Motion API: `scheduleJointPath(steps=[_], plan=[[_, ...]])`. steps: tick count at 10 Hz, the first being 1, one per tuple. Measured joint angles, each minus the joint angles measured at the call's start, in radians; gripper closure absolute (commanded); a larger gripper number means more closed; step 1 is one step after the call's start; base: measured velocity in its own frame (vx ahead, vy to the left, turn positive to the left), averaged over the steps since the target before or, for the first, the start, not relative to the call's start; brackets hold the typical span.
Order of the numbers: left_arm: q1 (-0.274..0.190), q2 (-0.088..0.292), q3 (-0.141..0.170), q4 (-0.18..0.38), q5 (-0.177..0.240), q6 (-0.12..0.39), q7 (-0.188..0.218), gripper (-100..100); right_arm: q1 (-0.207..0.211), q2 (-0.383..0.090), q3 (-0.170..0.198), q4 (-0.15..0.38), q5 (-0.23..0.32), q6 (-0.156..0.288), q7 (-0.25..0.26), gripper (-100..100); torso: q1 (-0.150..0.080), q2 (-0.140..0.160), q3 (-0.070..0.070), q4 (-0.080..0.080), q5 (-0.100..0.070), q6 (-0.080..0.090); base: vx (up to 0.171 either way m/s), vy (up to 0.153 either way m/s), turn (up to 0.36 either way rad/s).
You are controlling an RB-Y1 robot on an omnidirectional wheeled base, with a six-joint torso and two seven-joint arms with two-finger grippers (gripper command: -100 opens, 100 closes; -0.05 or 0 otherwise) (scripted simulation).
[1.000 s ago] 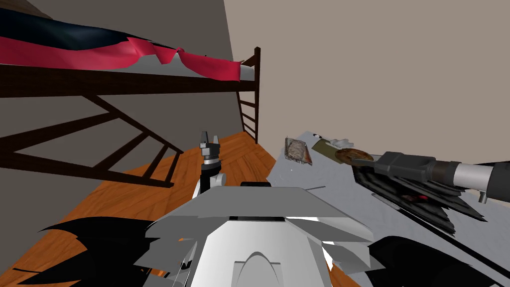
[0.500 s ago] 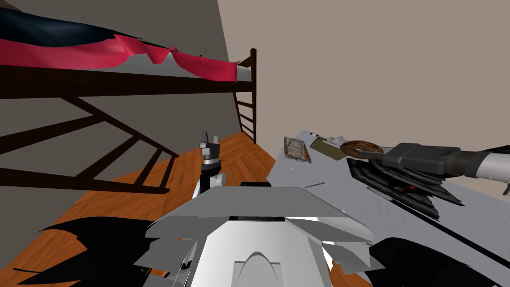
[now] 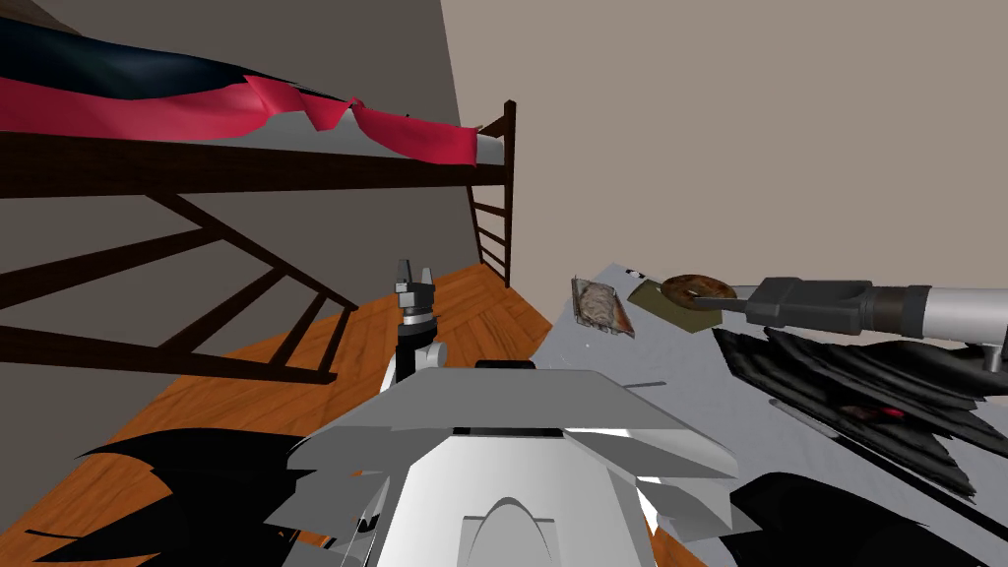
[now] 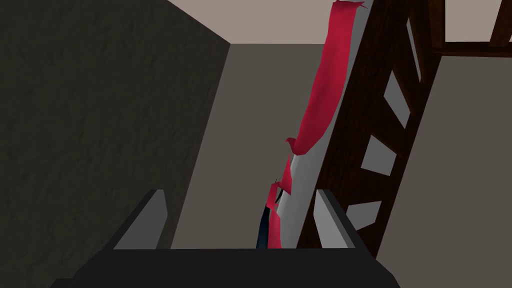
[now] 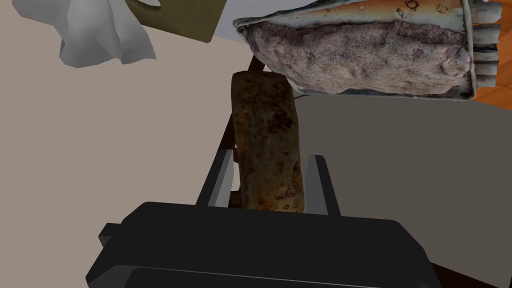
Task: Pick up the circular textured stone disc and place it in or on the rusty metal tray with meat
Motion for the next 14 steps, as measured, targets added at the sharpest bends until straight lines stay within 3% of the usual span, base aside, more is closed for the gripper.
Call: scheduleJointPath(steps=[8, 9, 13, 14], plan=[[0.0, 0.0, 0.0, 0.0, 0.0, 0.0, 0.0, 0, 0.028, -0.068, -0.049, -0.021, 0.022, -0.144, -0.086, 100, -0.004, 0.002, 0.0, -0.001, -0.003, -0.002, 0.066, 0.026, 0.067], [0.0, 0.0, 0.0, 0.0, 0.0, 0.0, 0.0, 0, 0.028, -0.07, -0.05, -0.022, 0.022, -0.148, -0.088, -100, -0.005, 0.004, 0.002, 0.0, -0.003, -0.001, 0.006, 0.003, -0.001], [0.0, 0.0, 0.0, 0.0, 0.0, 0.0, 0.0, 0, 0.028, -0.07, -0.05, -0.022, 0.022, -0.148, -0.088, -100, -0.007, 0.007, 0.004, 0.001, -0.003, 0.0, 0.0, 0.0, 0.0], [0.0, 0.0, 0.0, 0.0, 0.0, 0.0, 0.0, 0, 0.028, -0.07, -0.05, -0.022, 0.022, -0.148, -0.088, 0, -0.007, 0.008, 0.004, 0.001, -0.003, 0.0, 0.0, 0.0, 0.0]])
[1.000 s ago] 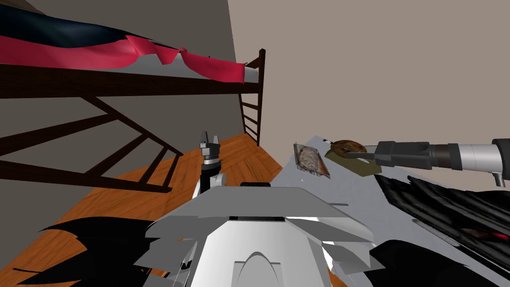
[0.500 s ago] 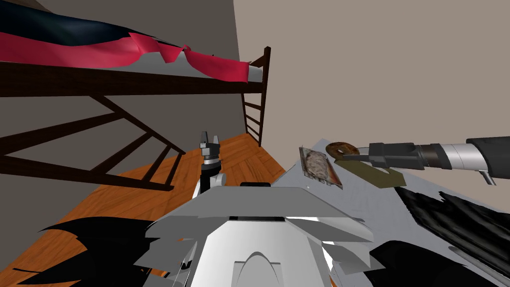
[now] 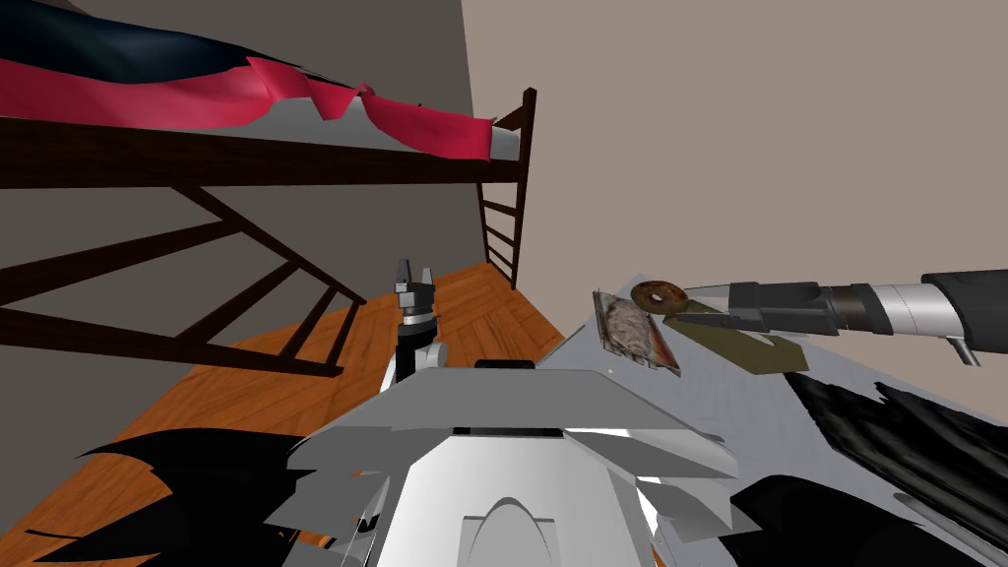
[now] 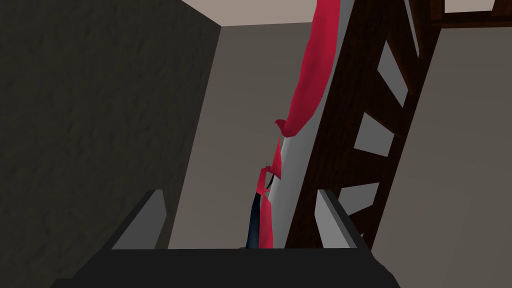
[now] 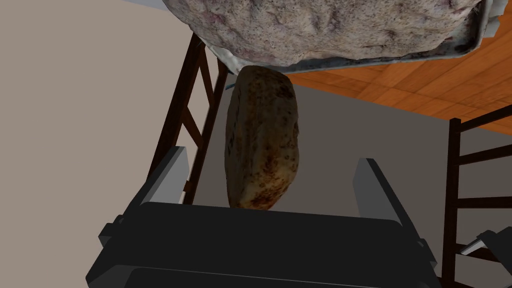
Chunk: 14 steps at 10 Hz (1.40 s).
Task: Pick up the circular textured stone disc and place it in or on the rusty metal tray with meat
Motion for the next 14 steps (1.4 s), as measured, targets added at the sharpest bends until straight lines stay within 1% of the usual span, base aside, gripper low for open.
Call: scheduleJointPath(steps=[1, 3, 4, 7, 10, 11, 14], plan=[[0.0, 0.0, 0.0, 0.0, 0.0, 0.0, 0.0, 0, 0.0, 0.0, 0.0, 0.0, 0.0, 0.0, 0.0, -100, 0.0, 0.0, 0.0, 0.0, 0.0, 0.0, 0.008, -0.014, -0.054], [0.0, 0.0, 0.0, 0.0, 0.0, 0.0, 0.0, 0, 0.012, -0.007, -0.052, 0.0, -0.007, -0.021, -0.029, -100, -0.001, -0.001, 0.0, 0.0, 0.0, 0.0, 0.02, -0.026, -0.039], [0.0, 0.0, 0.0, 0.0, 0.0, 0.0, 0.0, 0, 0.017, -0.003, -0.078, -0.007, -0.01, -0.033, -0.046, -100, -0.001, -0.001, -0.001, 0.0, 0.0, 0.0, 0.021, -0.025, -0.04], [0.0, 0.0, 0.0, 0.0, 0.0, 0.0, 0.0, 0, 0.031, -0.012, -0.143, 0.003, -0.021, -0.07, -0.079, -100, -0.001, -0.001, -0.001, 0.0, 0.0, 0.0, 0.015, -0.019, -0.034], [0.0, 0.0, 0.0, 0.0, 0.0, 0.0, 0.0, 0, 0.046, -0.017, -0.213, -0.001, -0.03, -0.103, -0.119, -100, 0.0, 0.0, 0.0, 0.0, 0.0, 0.0, 0.004, -0.005, -0.011], [0.0, 0.0, 0.0, 0.0, 0.0, 0.0, 0.0, 0, 0.046, -0.017, -0.215, -0.001, -0.03, -0.104, -0.123, 0, 0.0, 0.0, 0.0, 0.0, 0.0, 0.0, 0.0, 0.0, 0.0], [0.0, 0.0, 0.0, 0.0, 0.0, 0.0, 0.0, 0, 0.046, -0.017, -0.215, -0.001, -0.03, -0.104, -0.123, 0, 0.0, 0.0, 0.0, 0.0, 0.0, 0.0, 0.0, 0.0, 0.0]])
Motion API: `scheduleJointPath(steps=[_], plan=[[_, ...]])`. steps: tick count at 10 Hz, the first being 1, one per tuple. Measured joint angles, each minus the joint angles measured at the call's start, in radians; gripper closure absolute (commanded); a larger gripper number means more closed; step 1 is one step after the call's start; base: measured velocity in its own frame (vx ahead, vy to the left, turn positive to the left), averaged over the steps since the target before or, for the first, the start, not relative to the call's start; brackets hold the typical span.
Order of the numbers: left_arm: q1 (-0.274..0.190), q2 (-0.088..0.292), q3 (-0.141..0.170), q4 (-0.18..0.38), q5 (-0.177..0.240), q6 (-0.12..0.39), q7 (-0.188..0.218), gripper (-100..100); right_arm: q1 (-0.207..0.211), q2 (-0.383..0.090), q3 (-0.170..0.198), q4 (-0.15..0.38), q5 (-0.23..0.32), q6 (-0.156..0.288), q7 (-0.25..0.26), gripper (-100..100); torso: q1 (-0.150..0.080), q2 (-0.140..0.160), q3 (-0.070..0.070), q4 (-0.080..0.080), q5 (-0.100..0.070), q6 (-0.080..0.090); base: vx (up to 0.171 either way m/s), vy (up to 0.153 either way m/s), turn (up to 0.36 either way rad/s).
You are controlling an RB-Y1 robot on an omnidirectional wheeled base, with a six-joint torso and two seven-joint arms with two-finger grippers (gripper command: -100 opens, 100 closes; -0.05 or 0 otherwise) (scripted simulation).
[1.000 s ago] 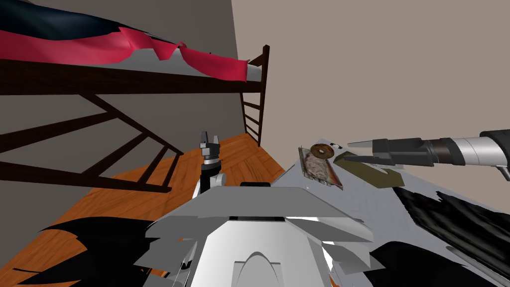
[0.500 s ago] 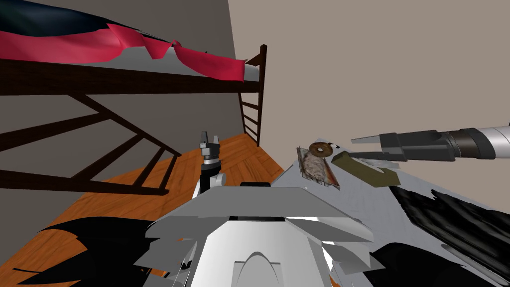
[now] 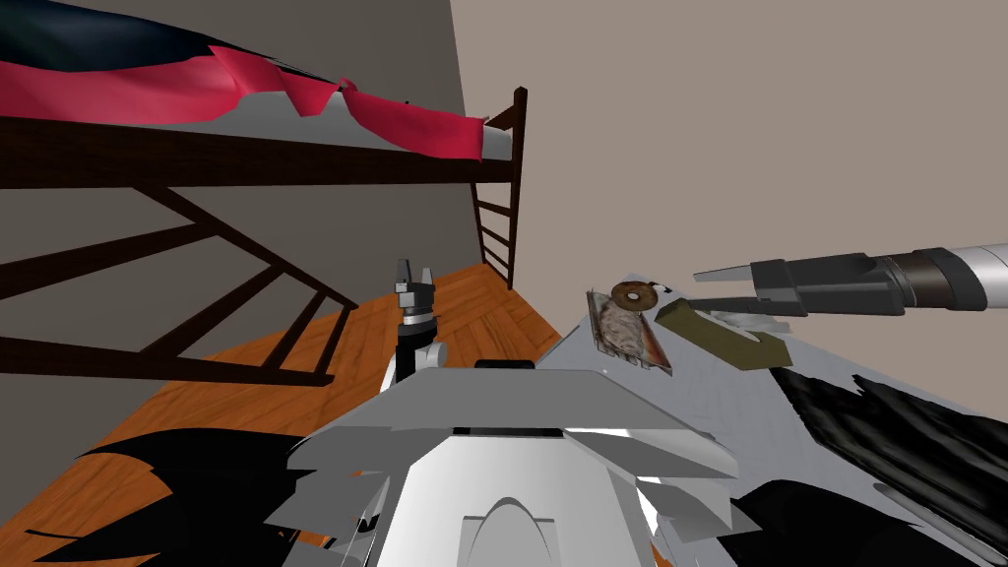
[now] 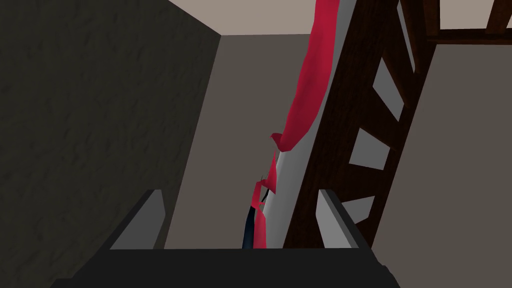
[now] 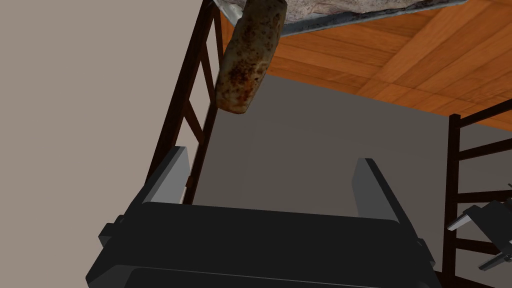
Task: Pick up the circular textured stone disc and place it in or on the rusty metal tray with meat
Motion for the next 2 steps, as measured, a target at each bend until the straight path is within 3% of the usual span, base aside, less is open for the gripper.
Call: scheduleJointPath(steps=[2], plan=[[0.0, 0.0, 0.0, 0.0, 0.0, 0.0, 0.0, 0, 0.0, 0.0, 0.0, 0.0, 0.0, 0.0, 0.0, 0, 0.0, 0.0, 0.0, 0.0, 0.0, 0.0, 0.0, 0.0, 0.0]])
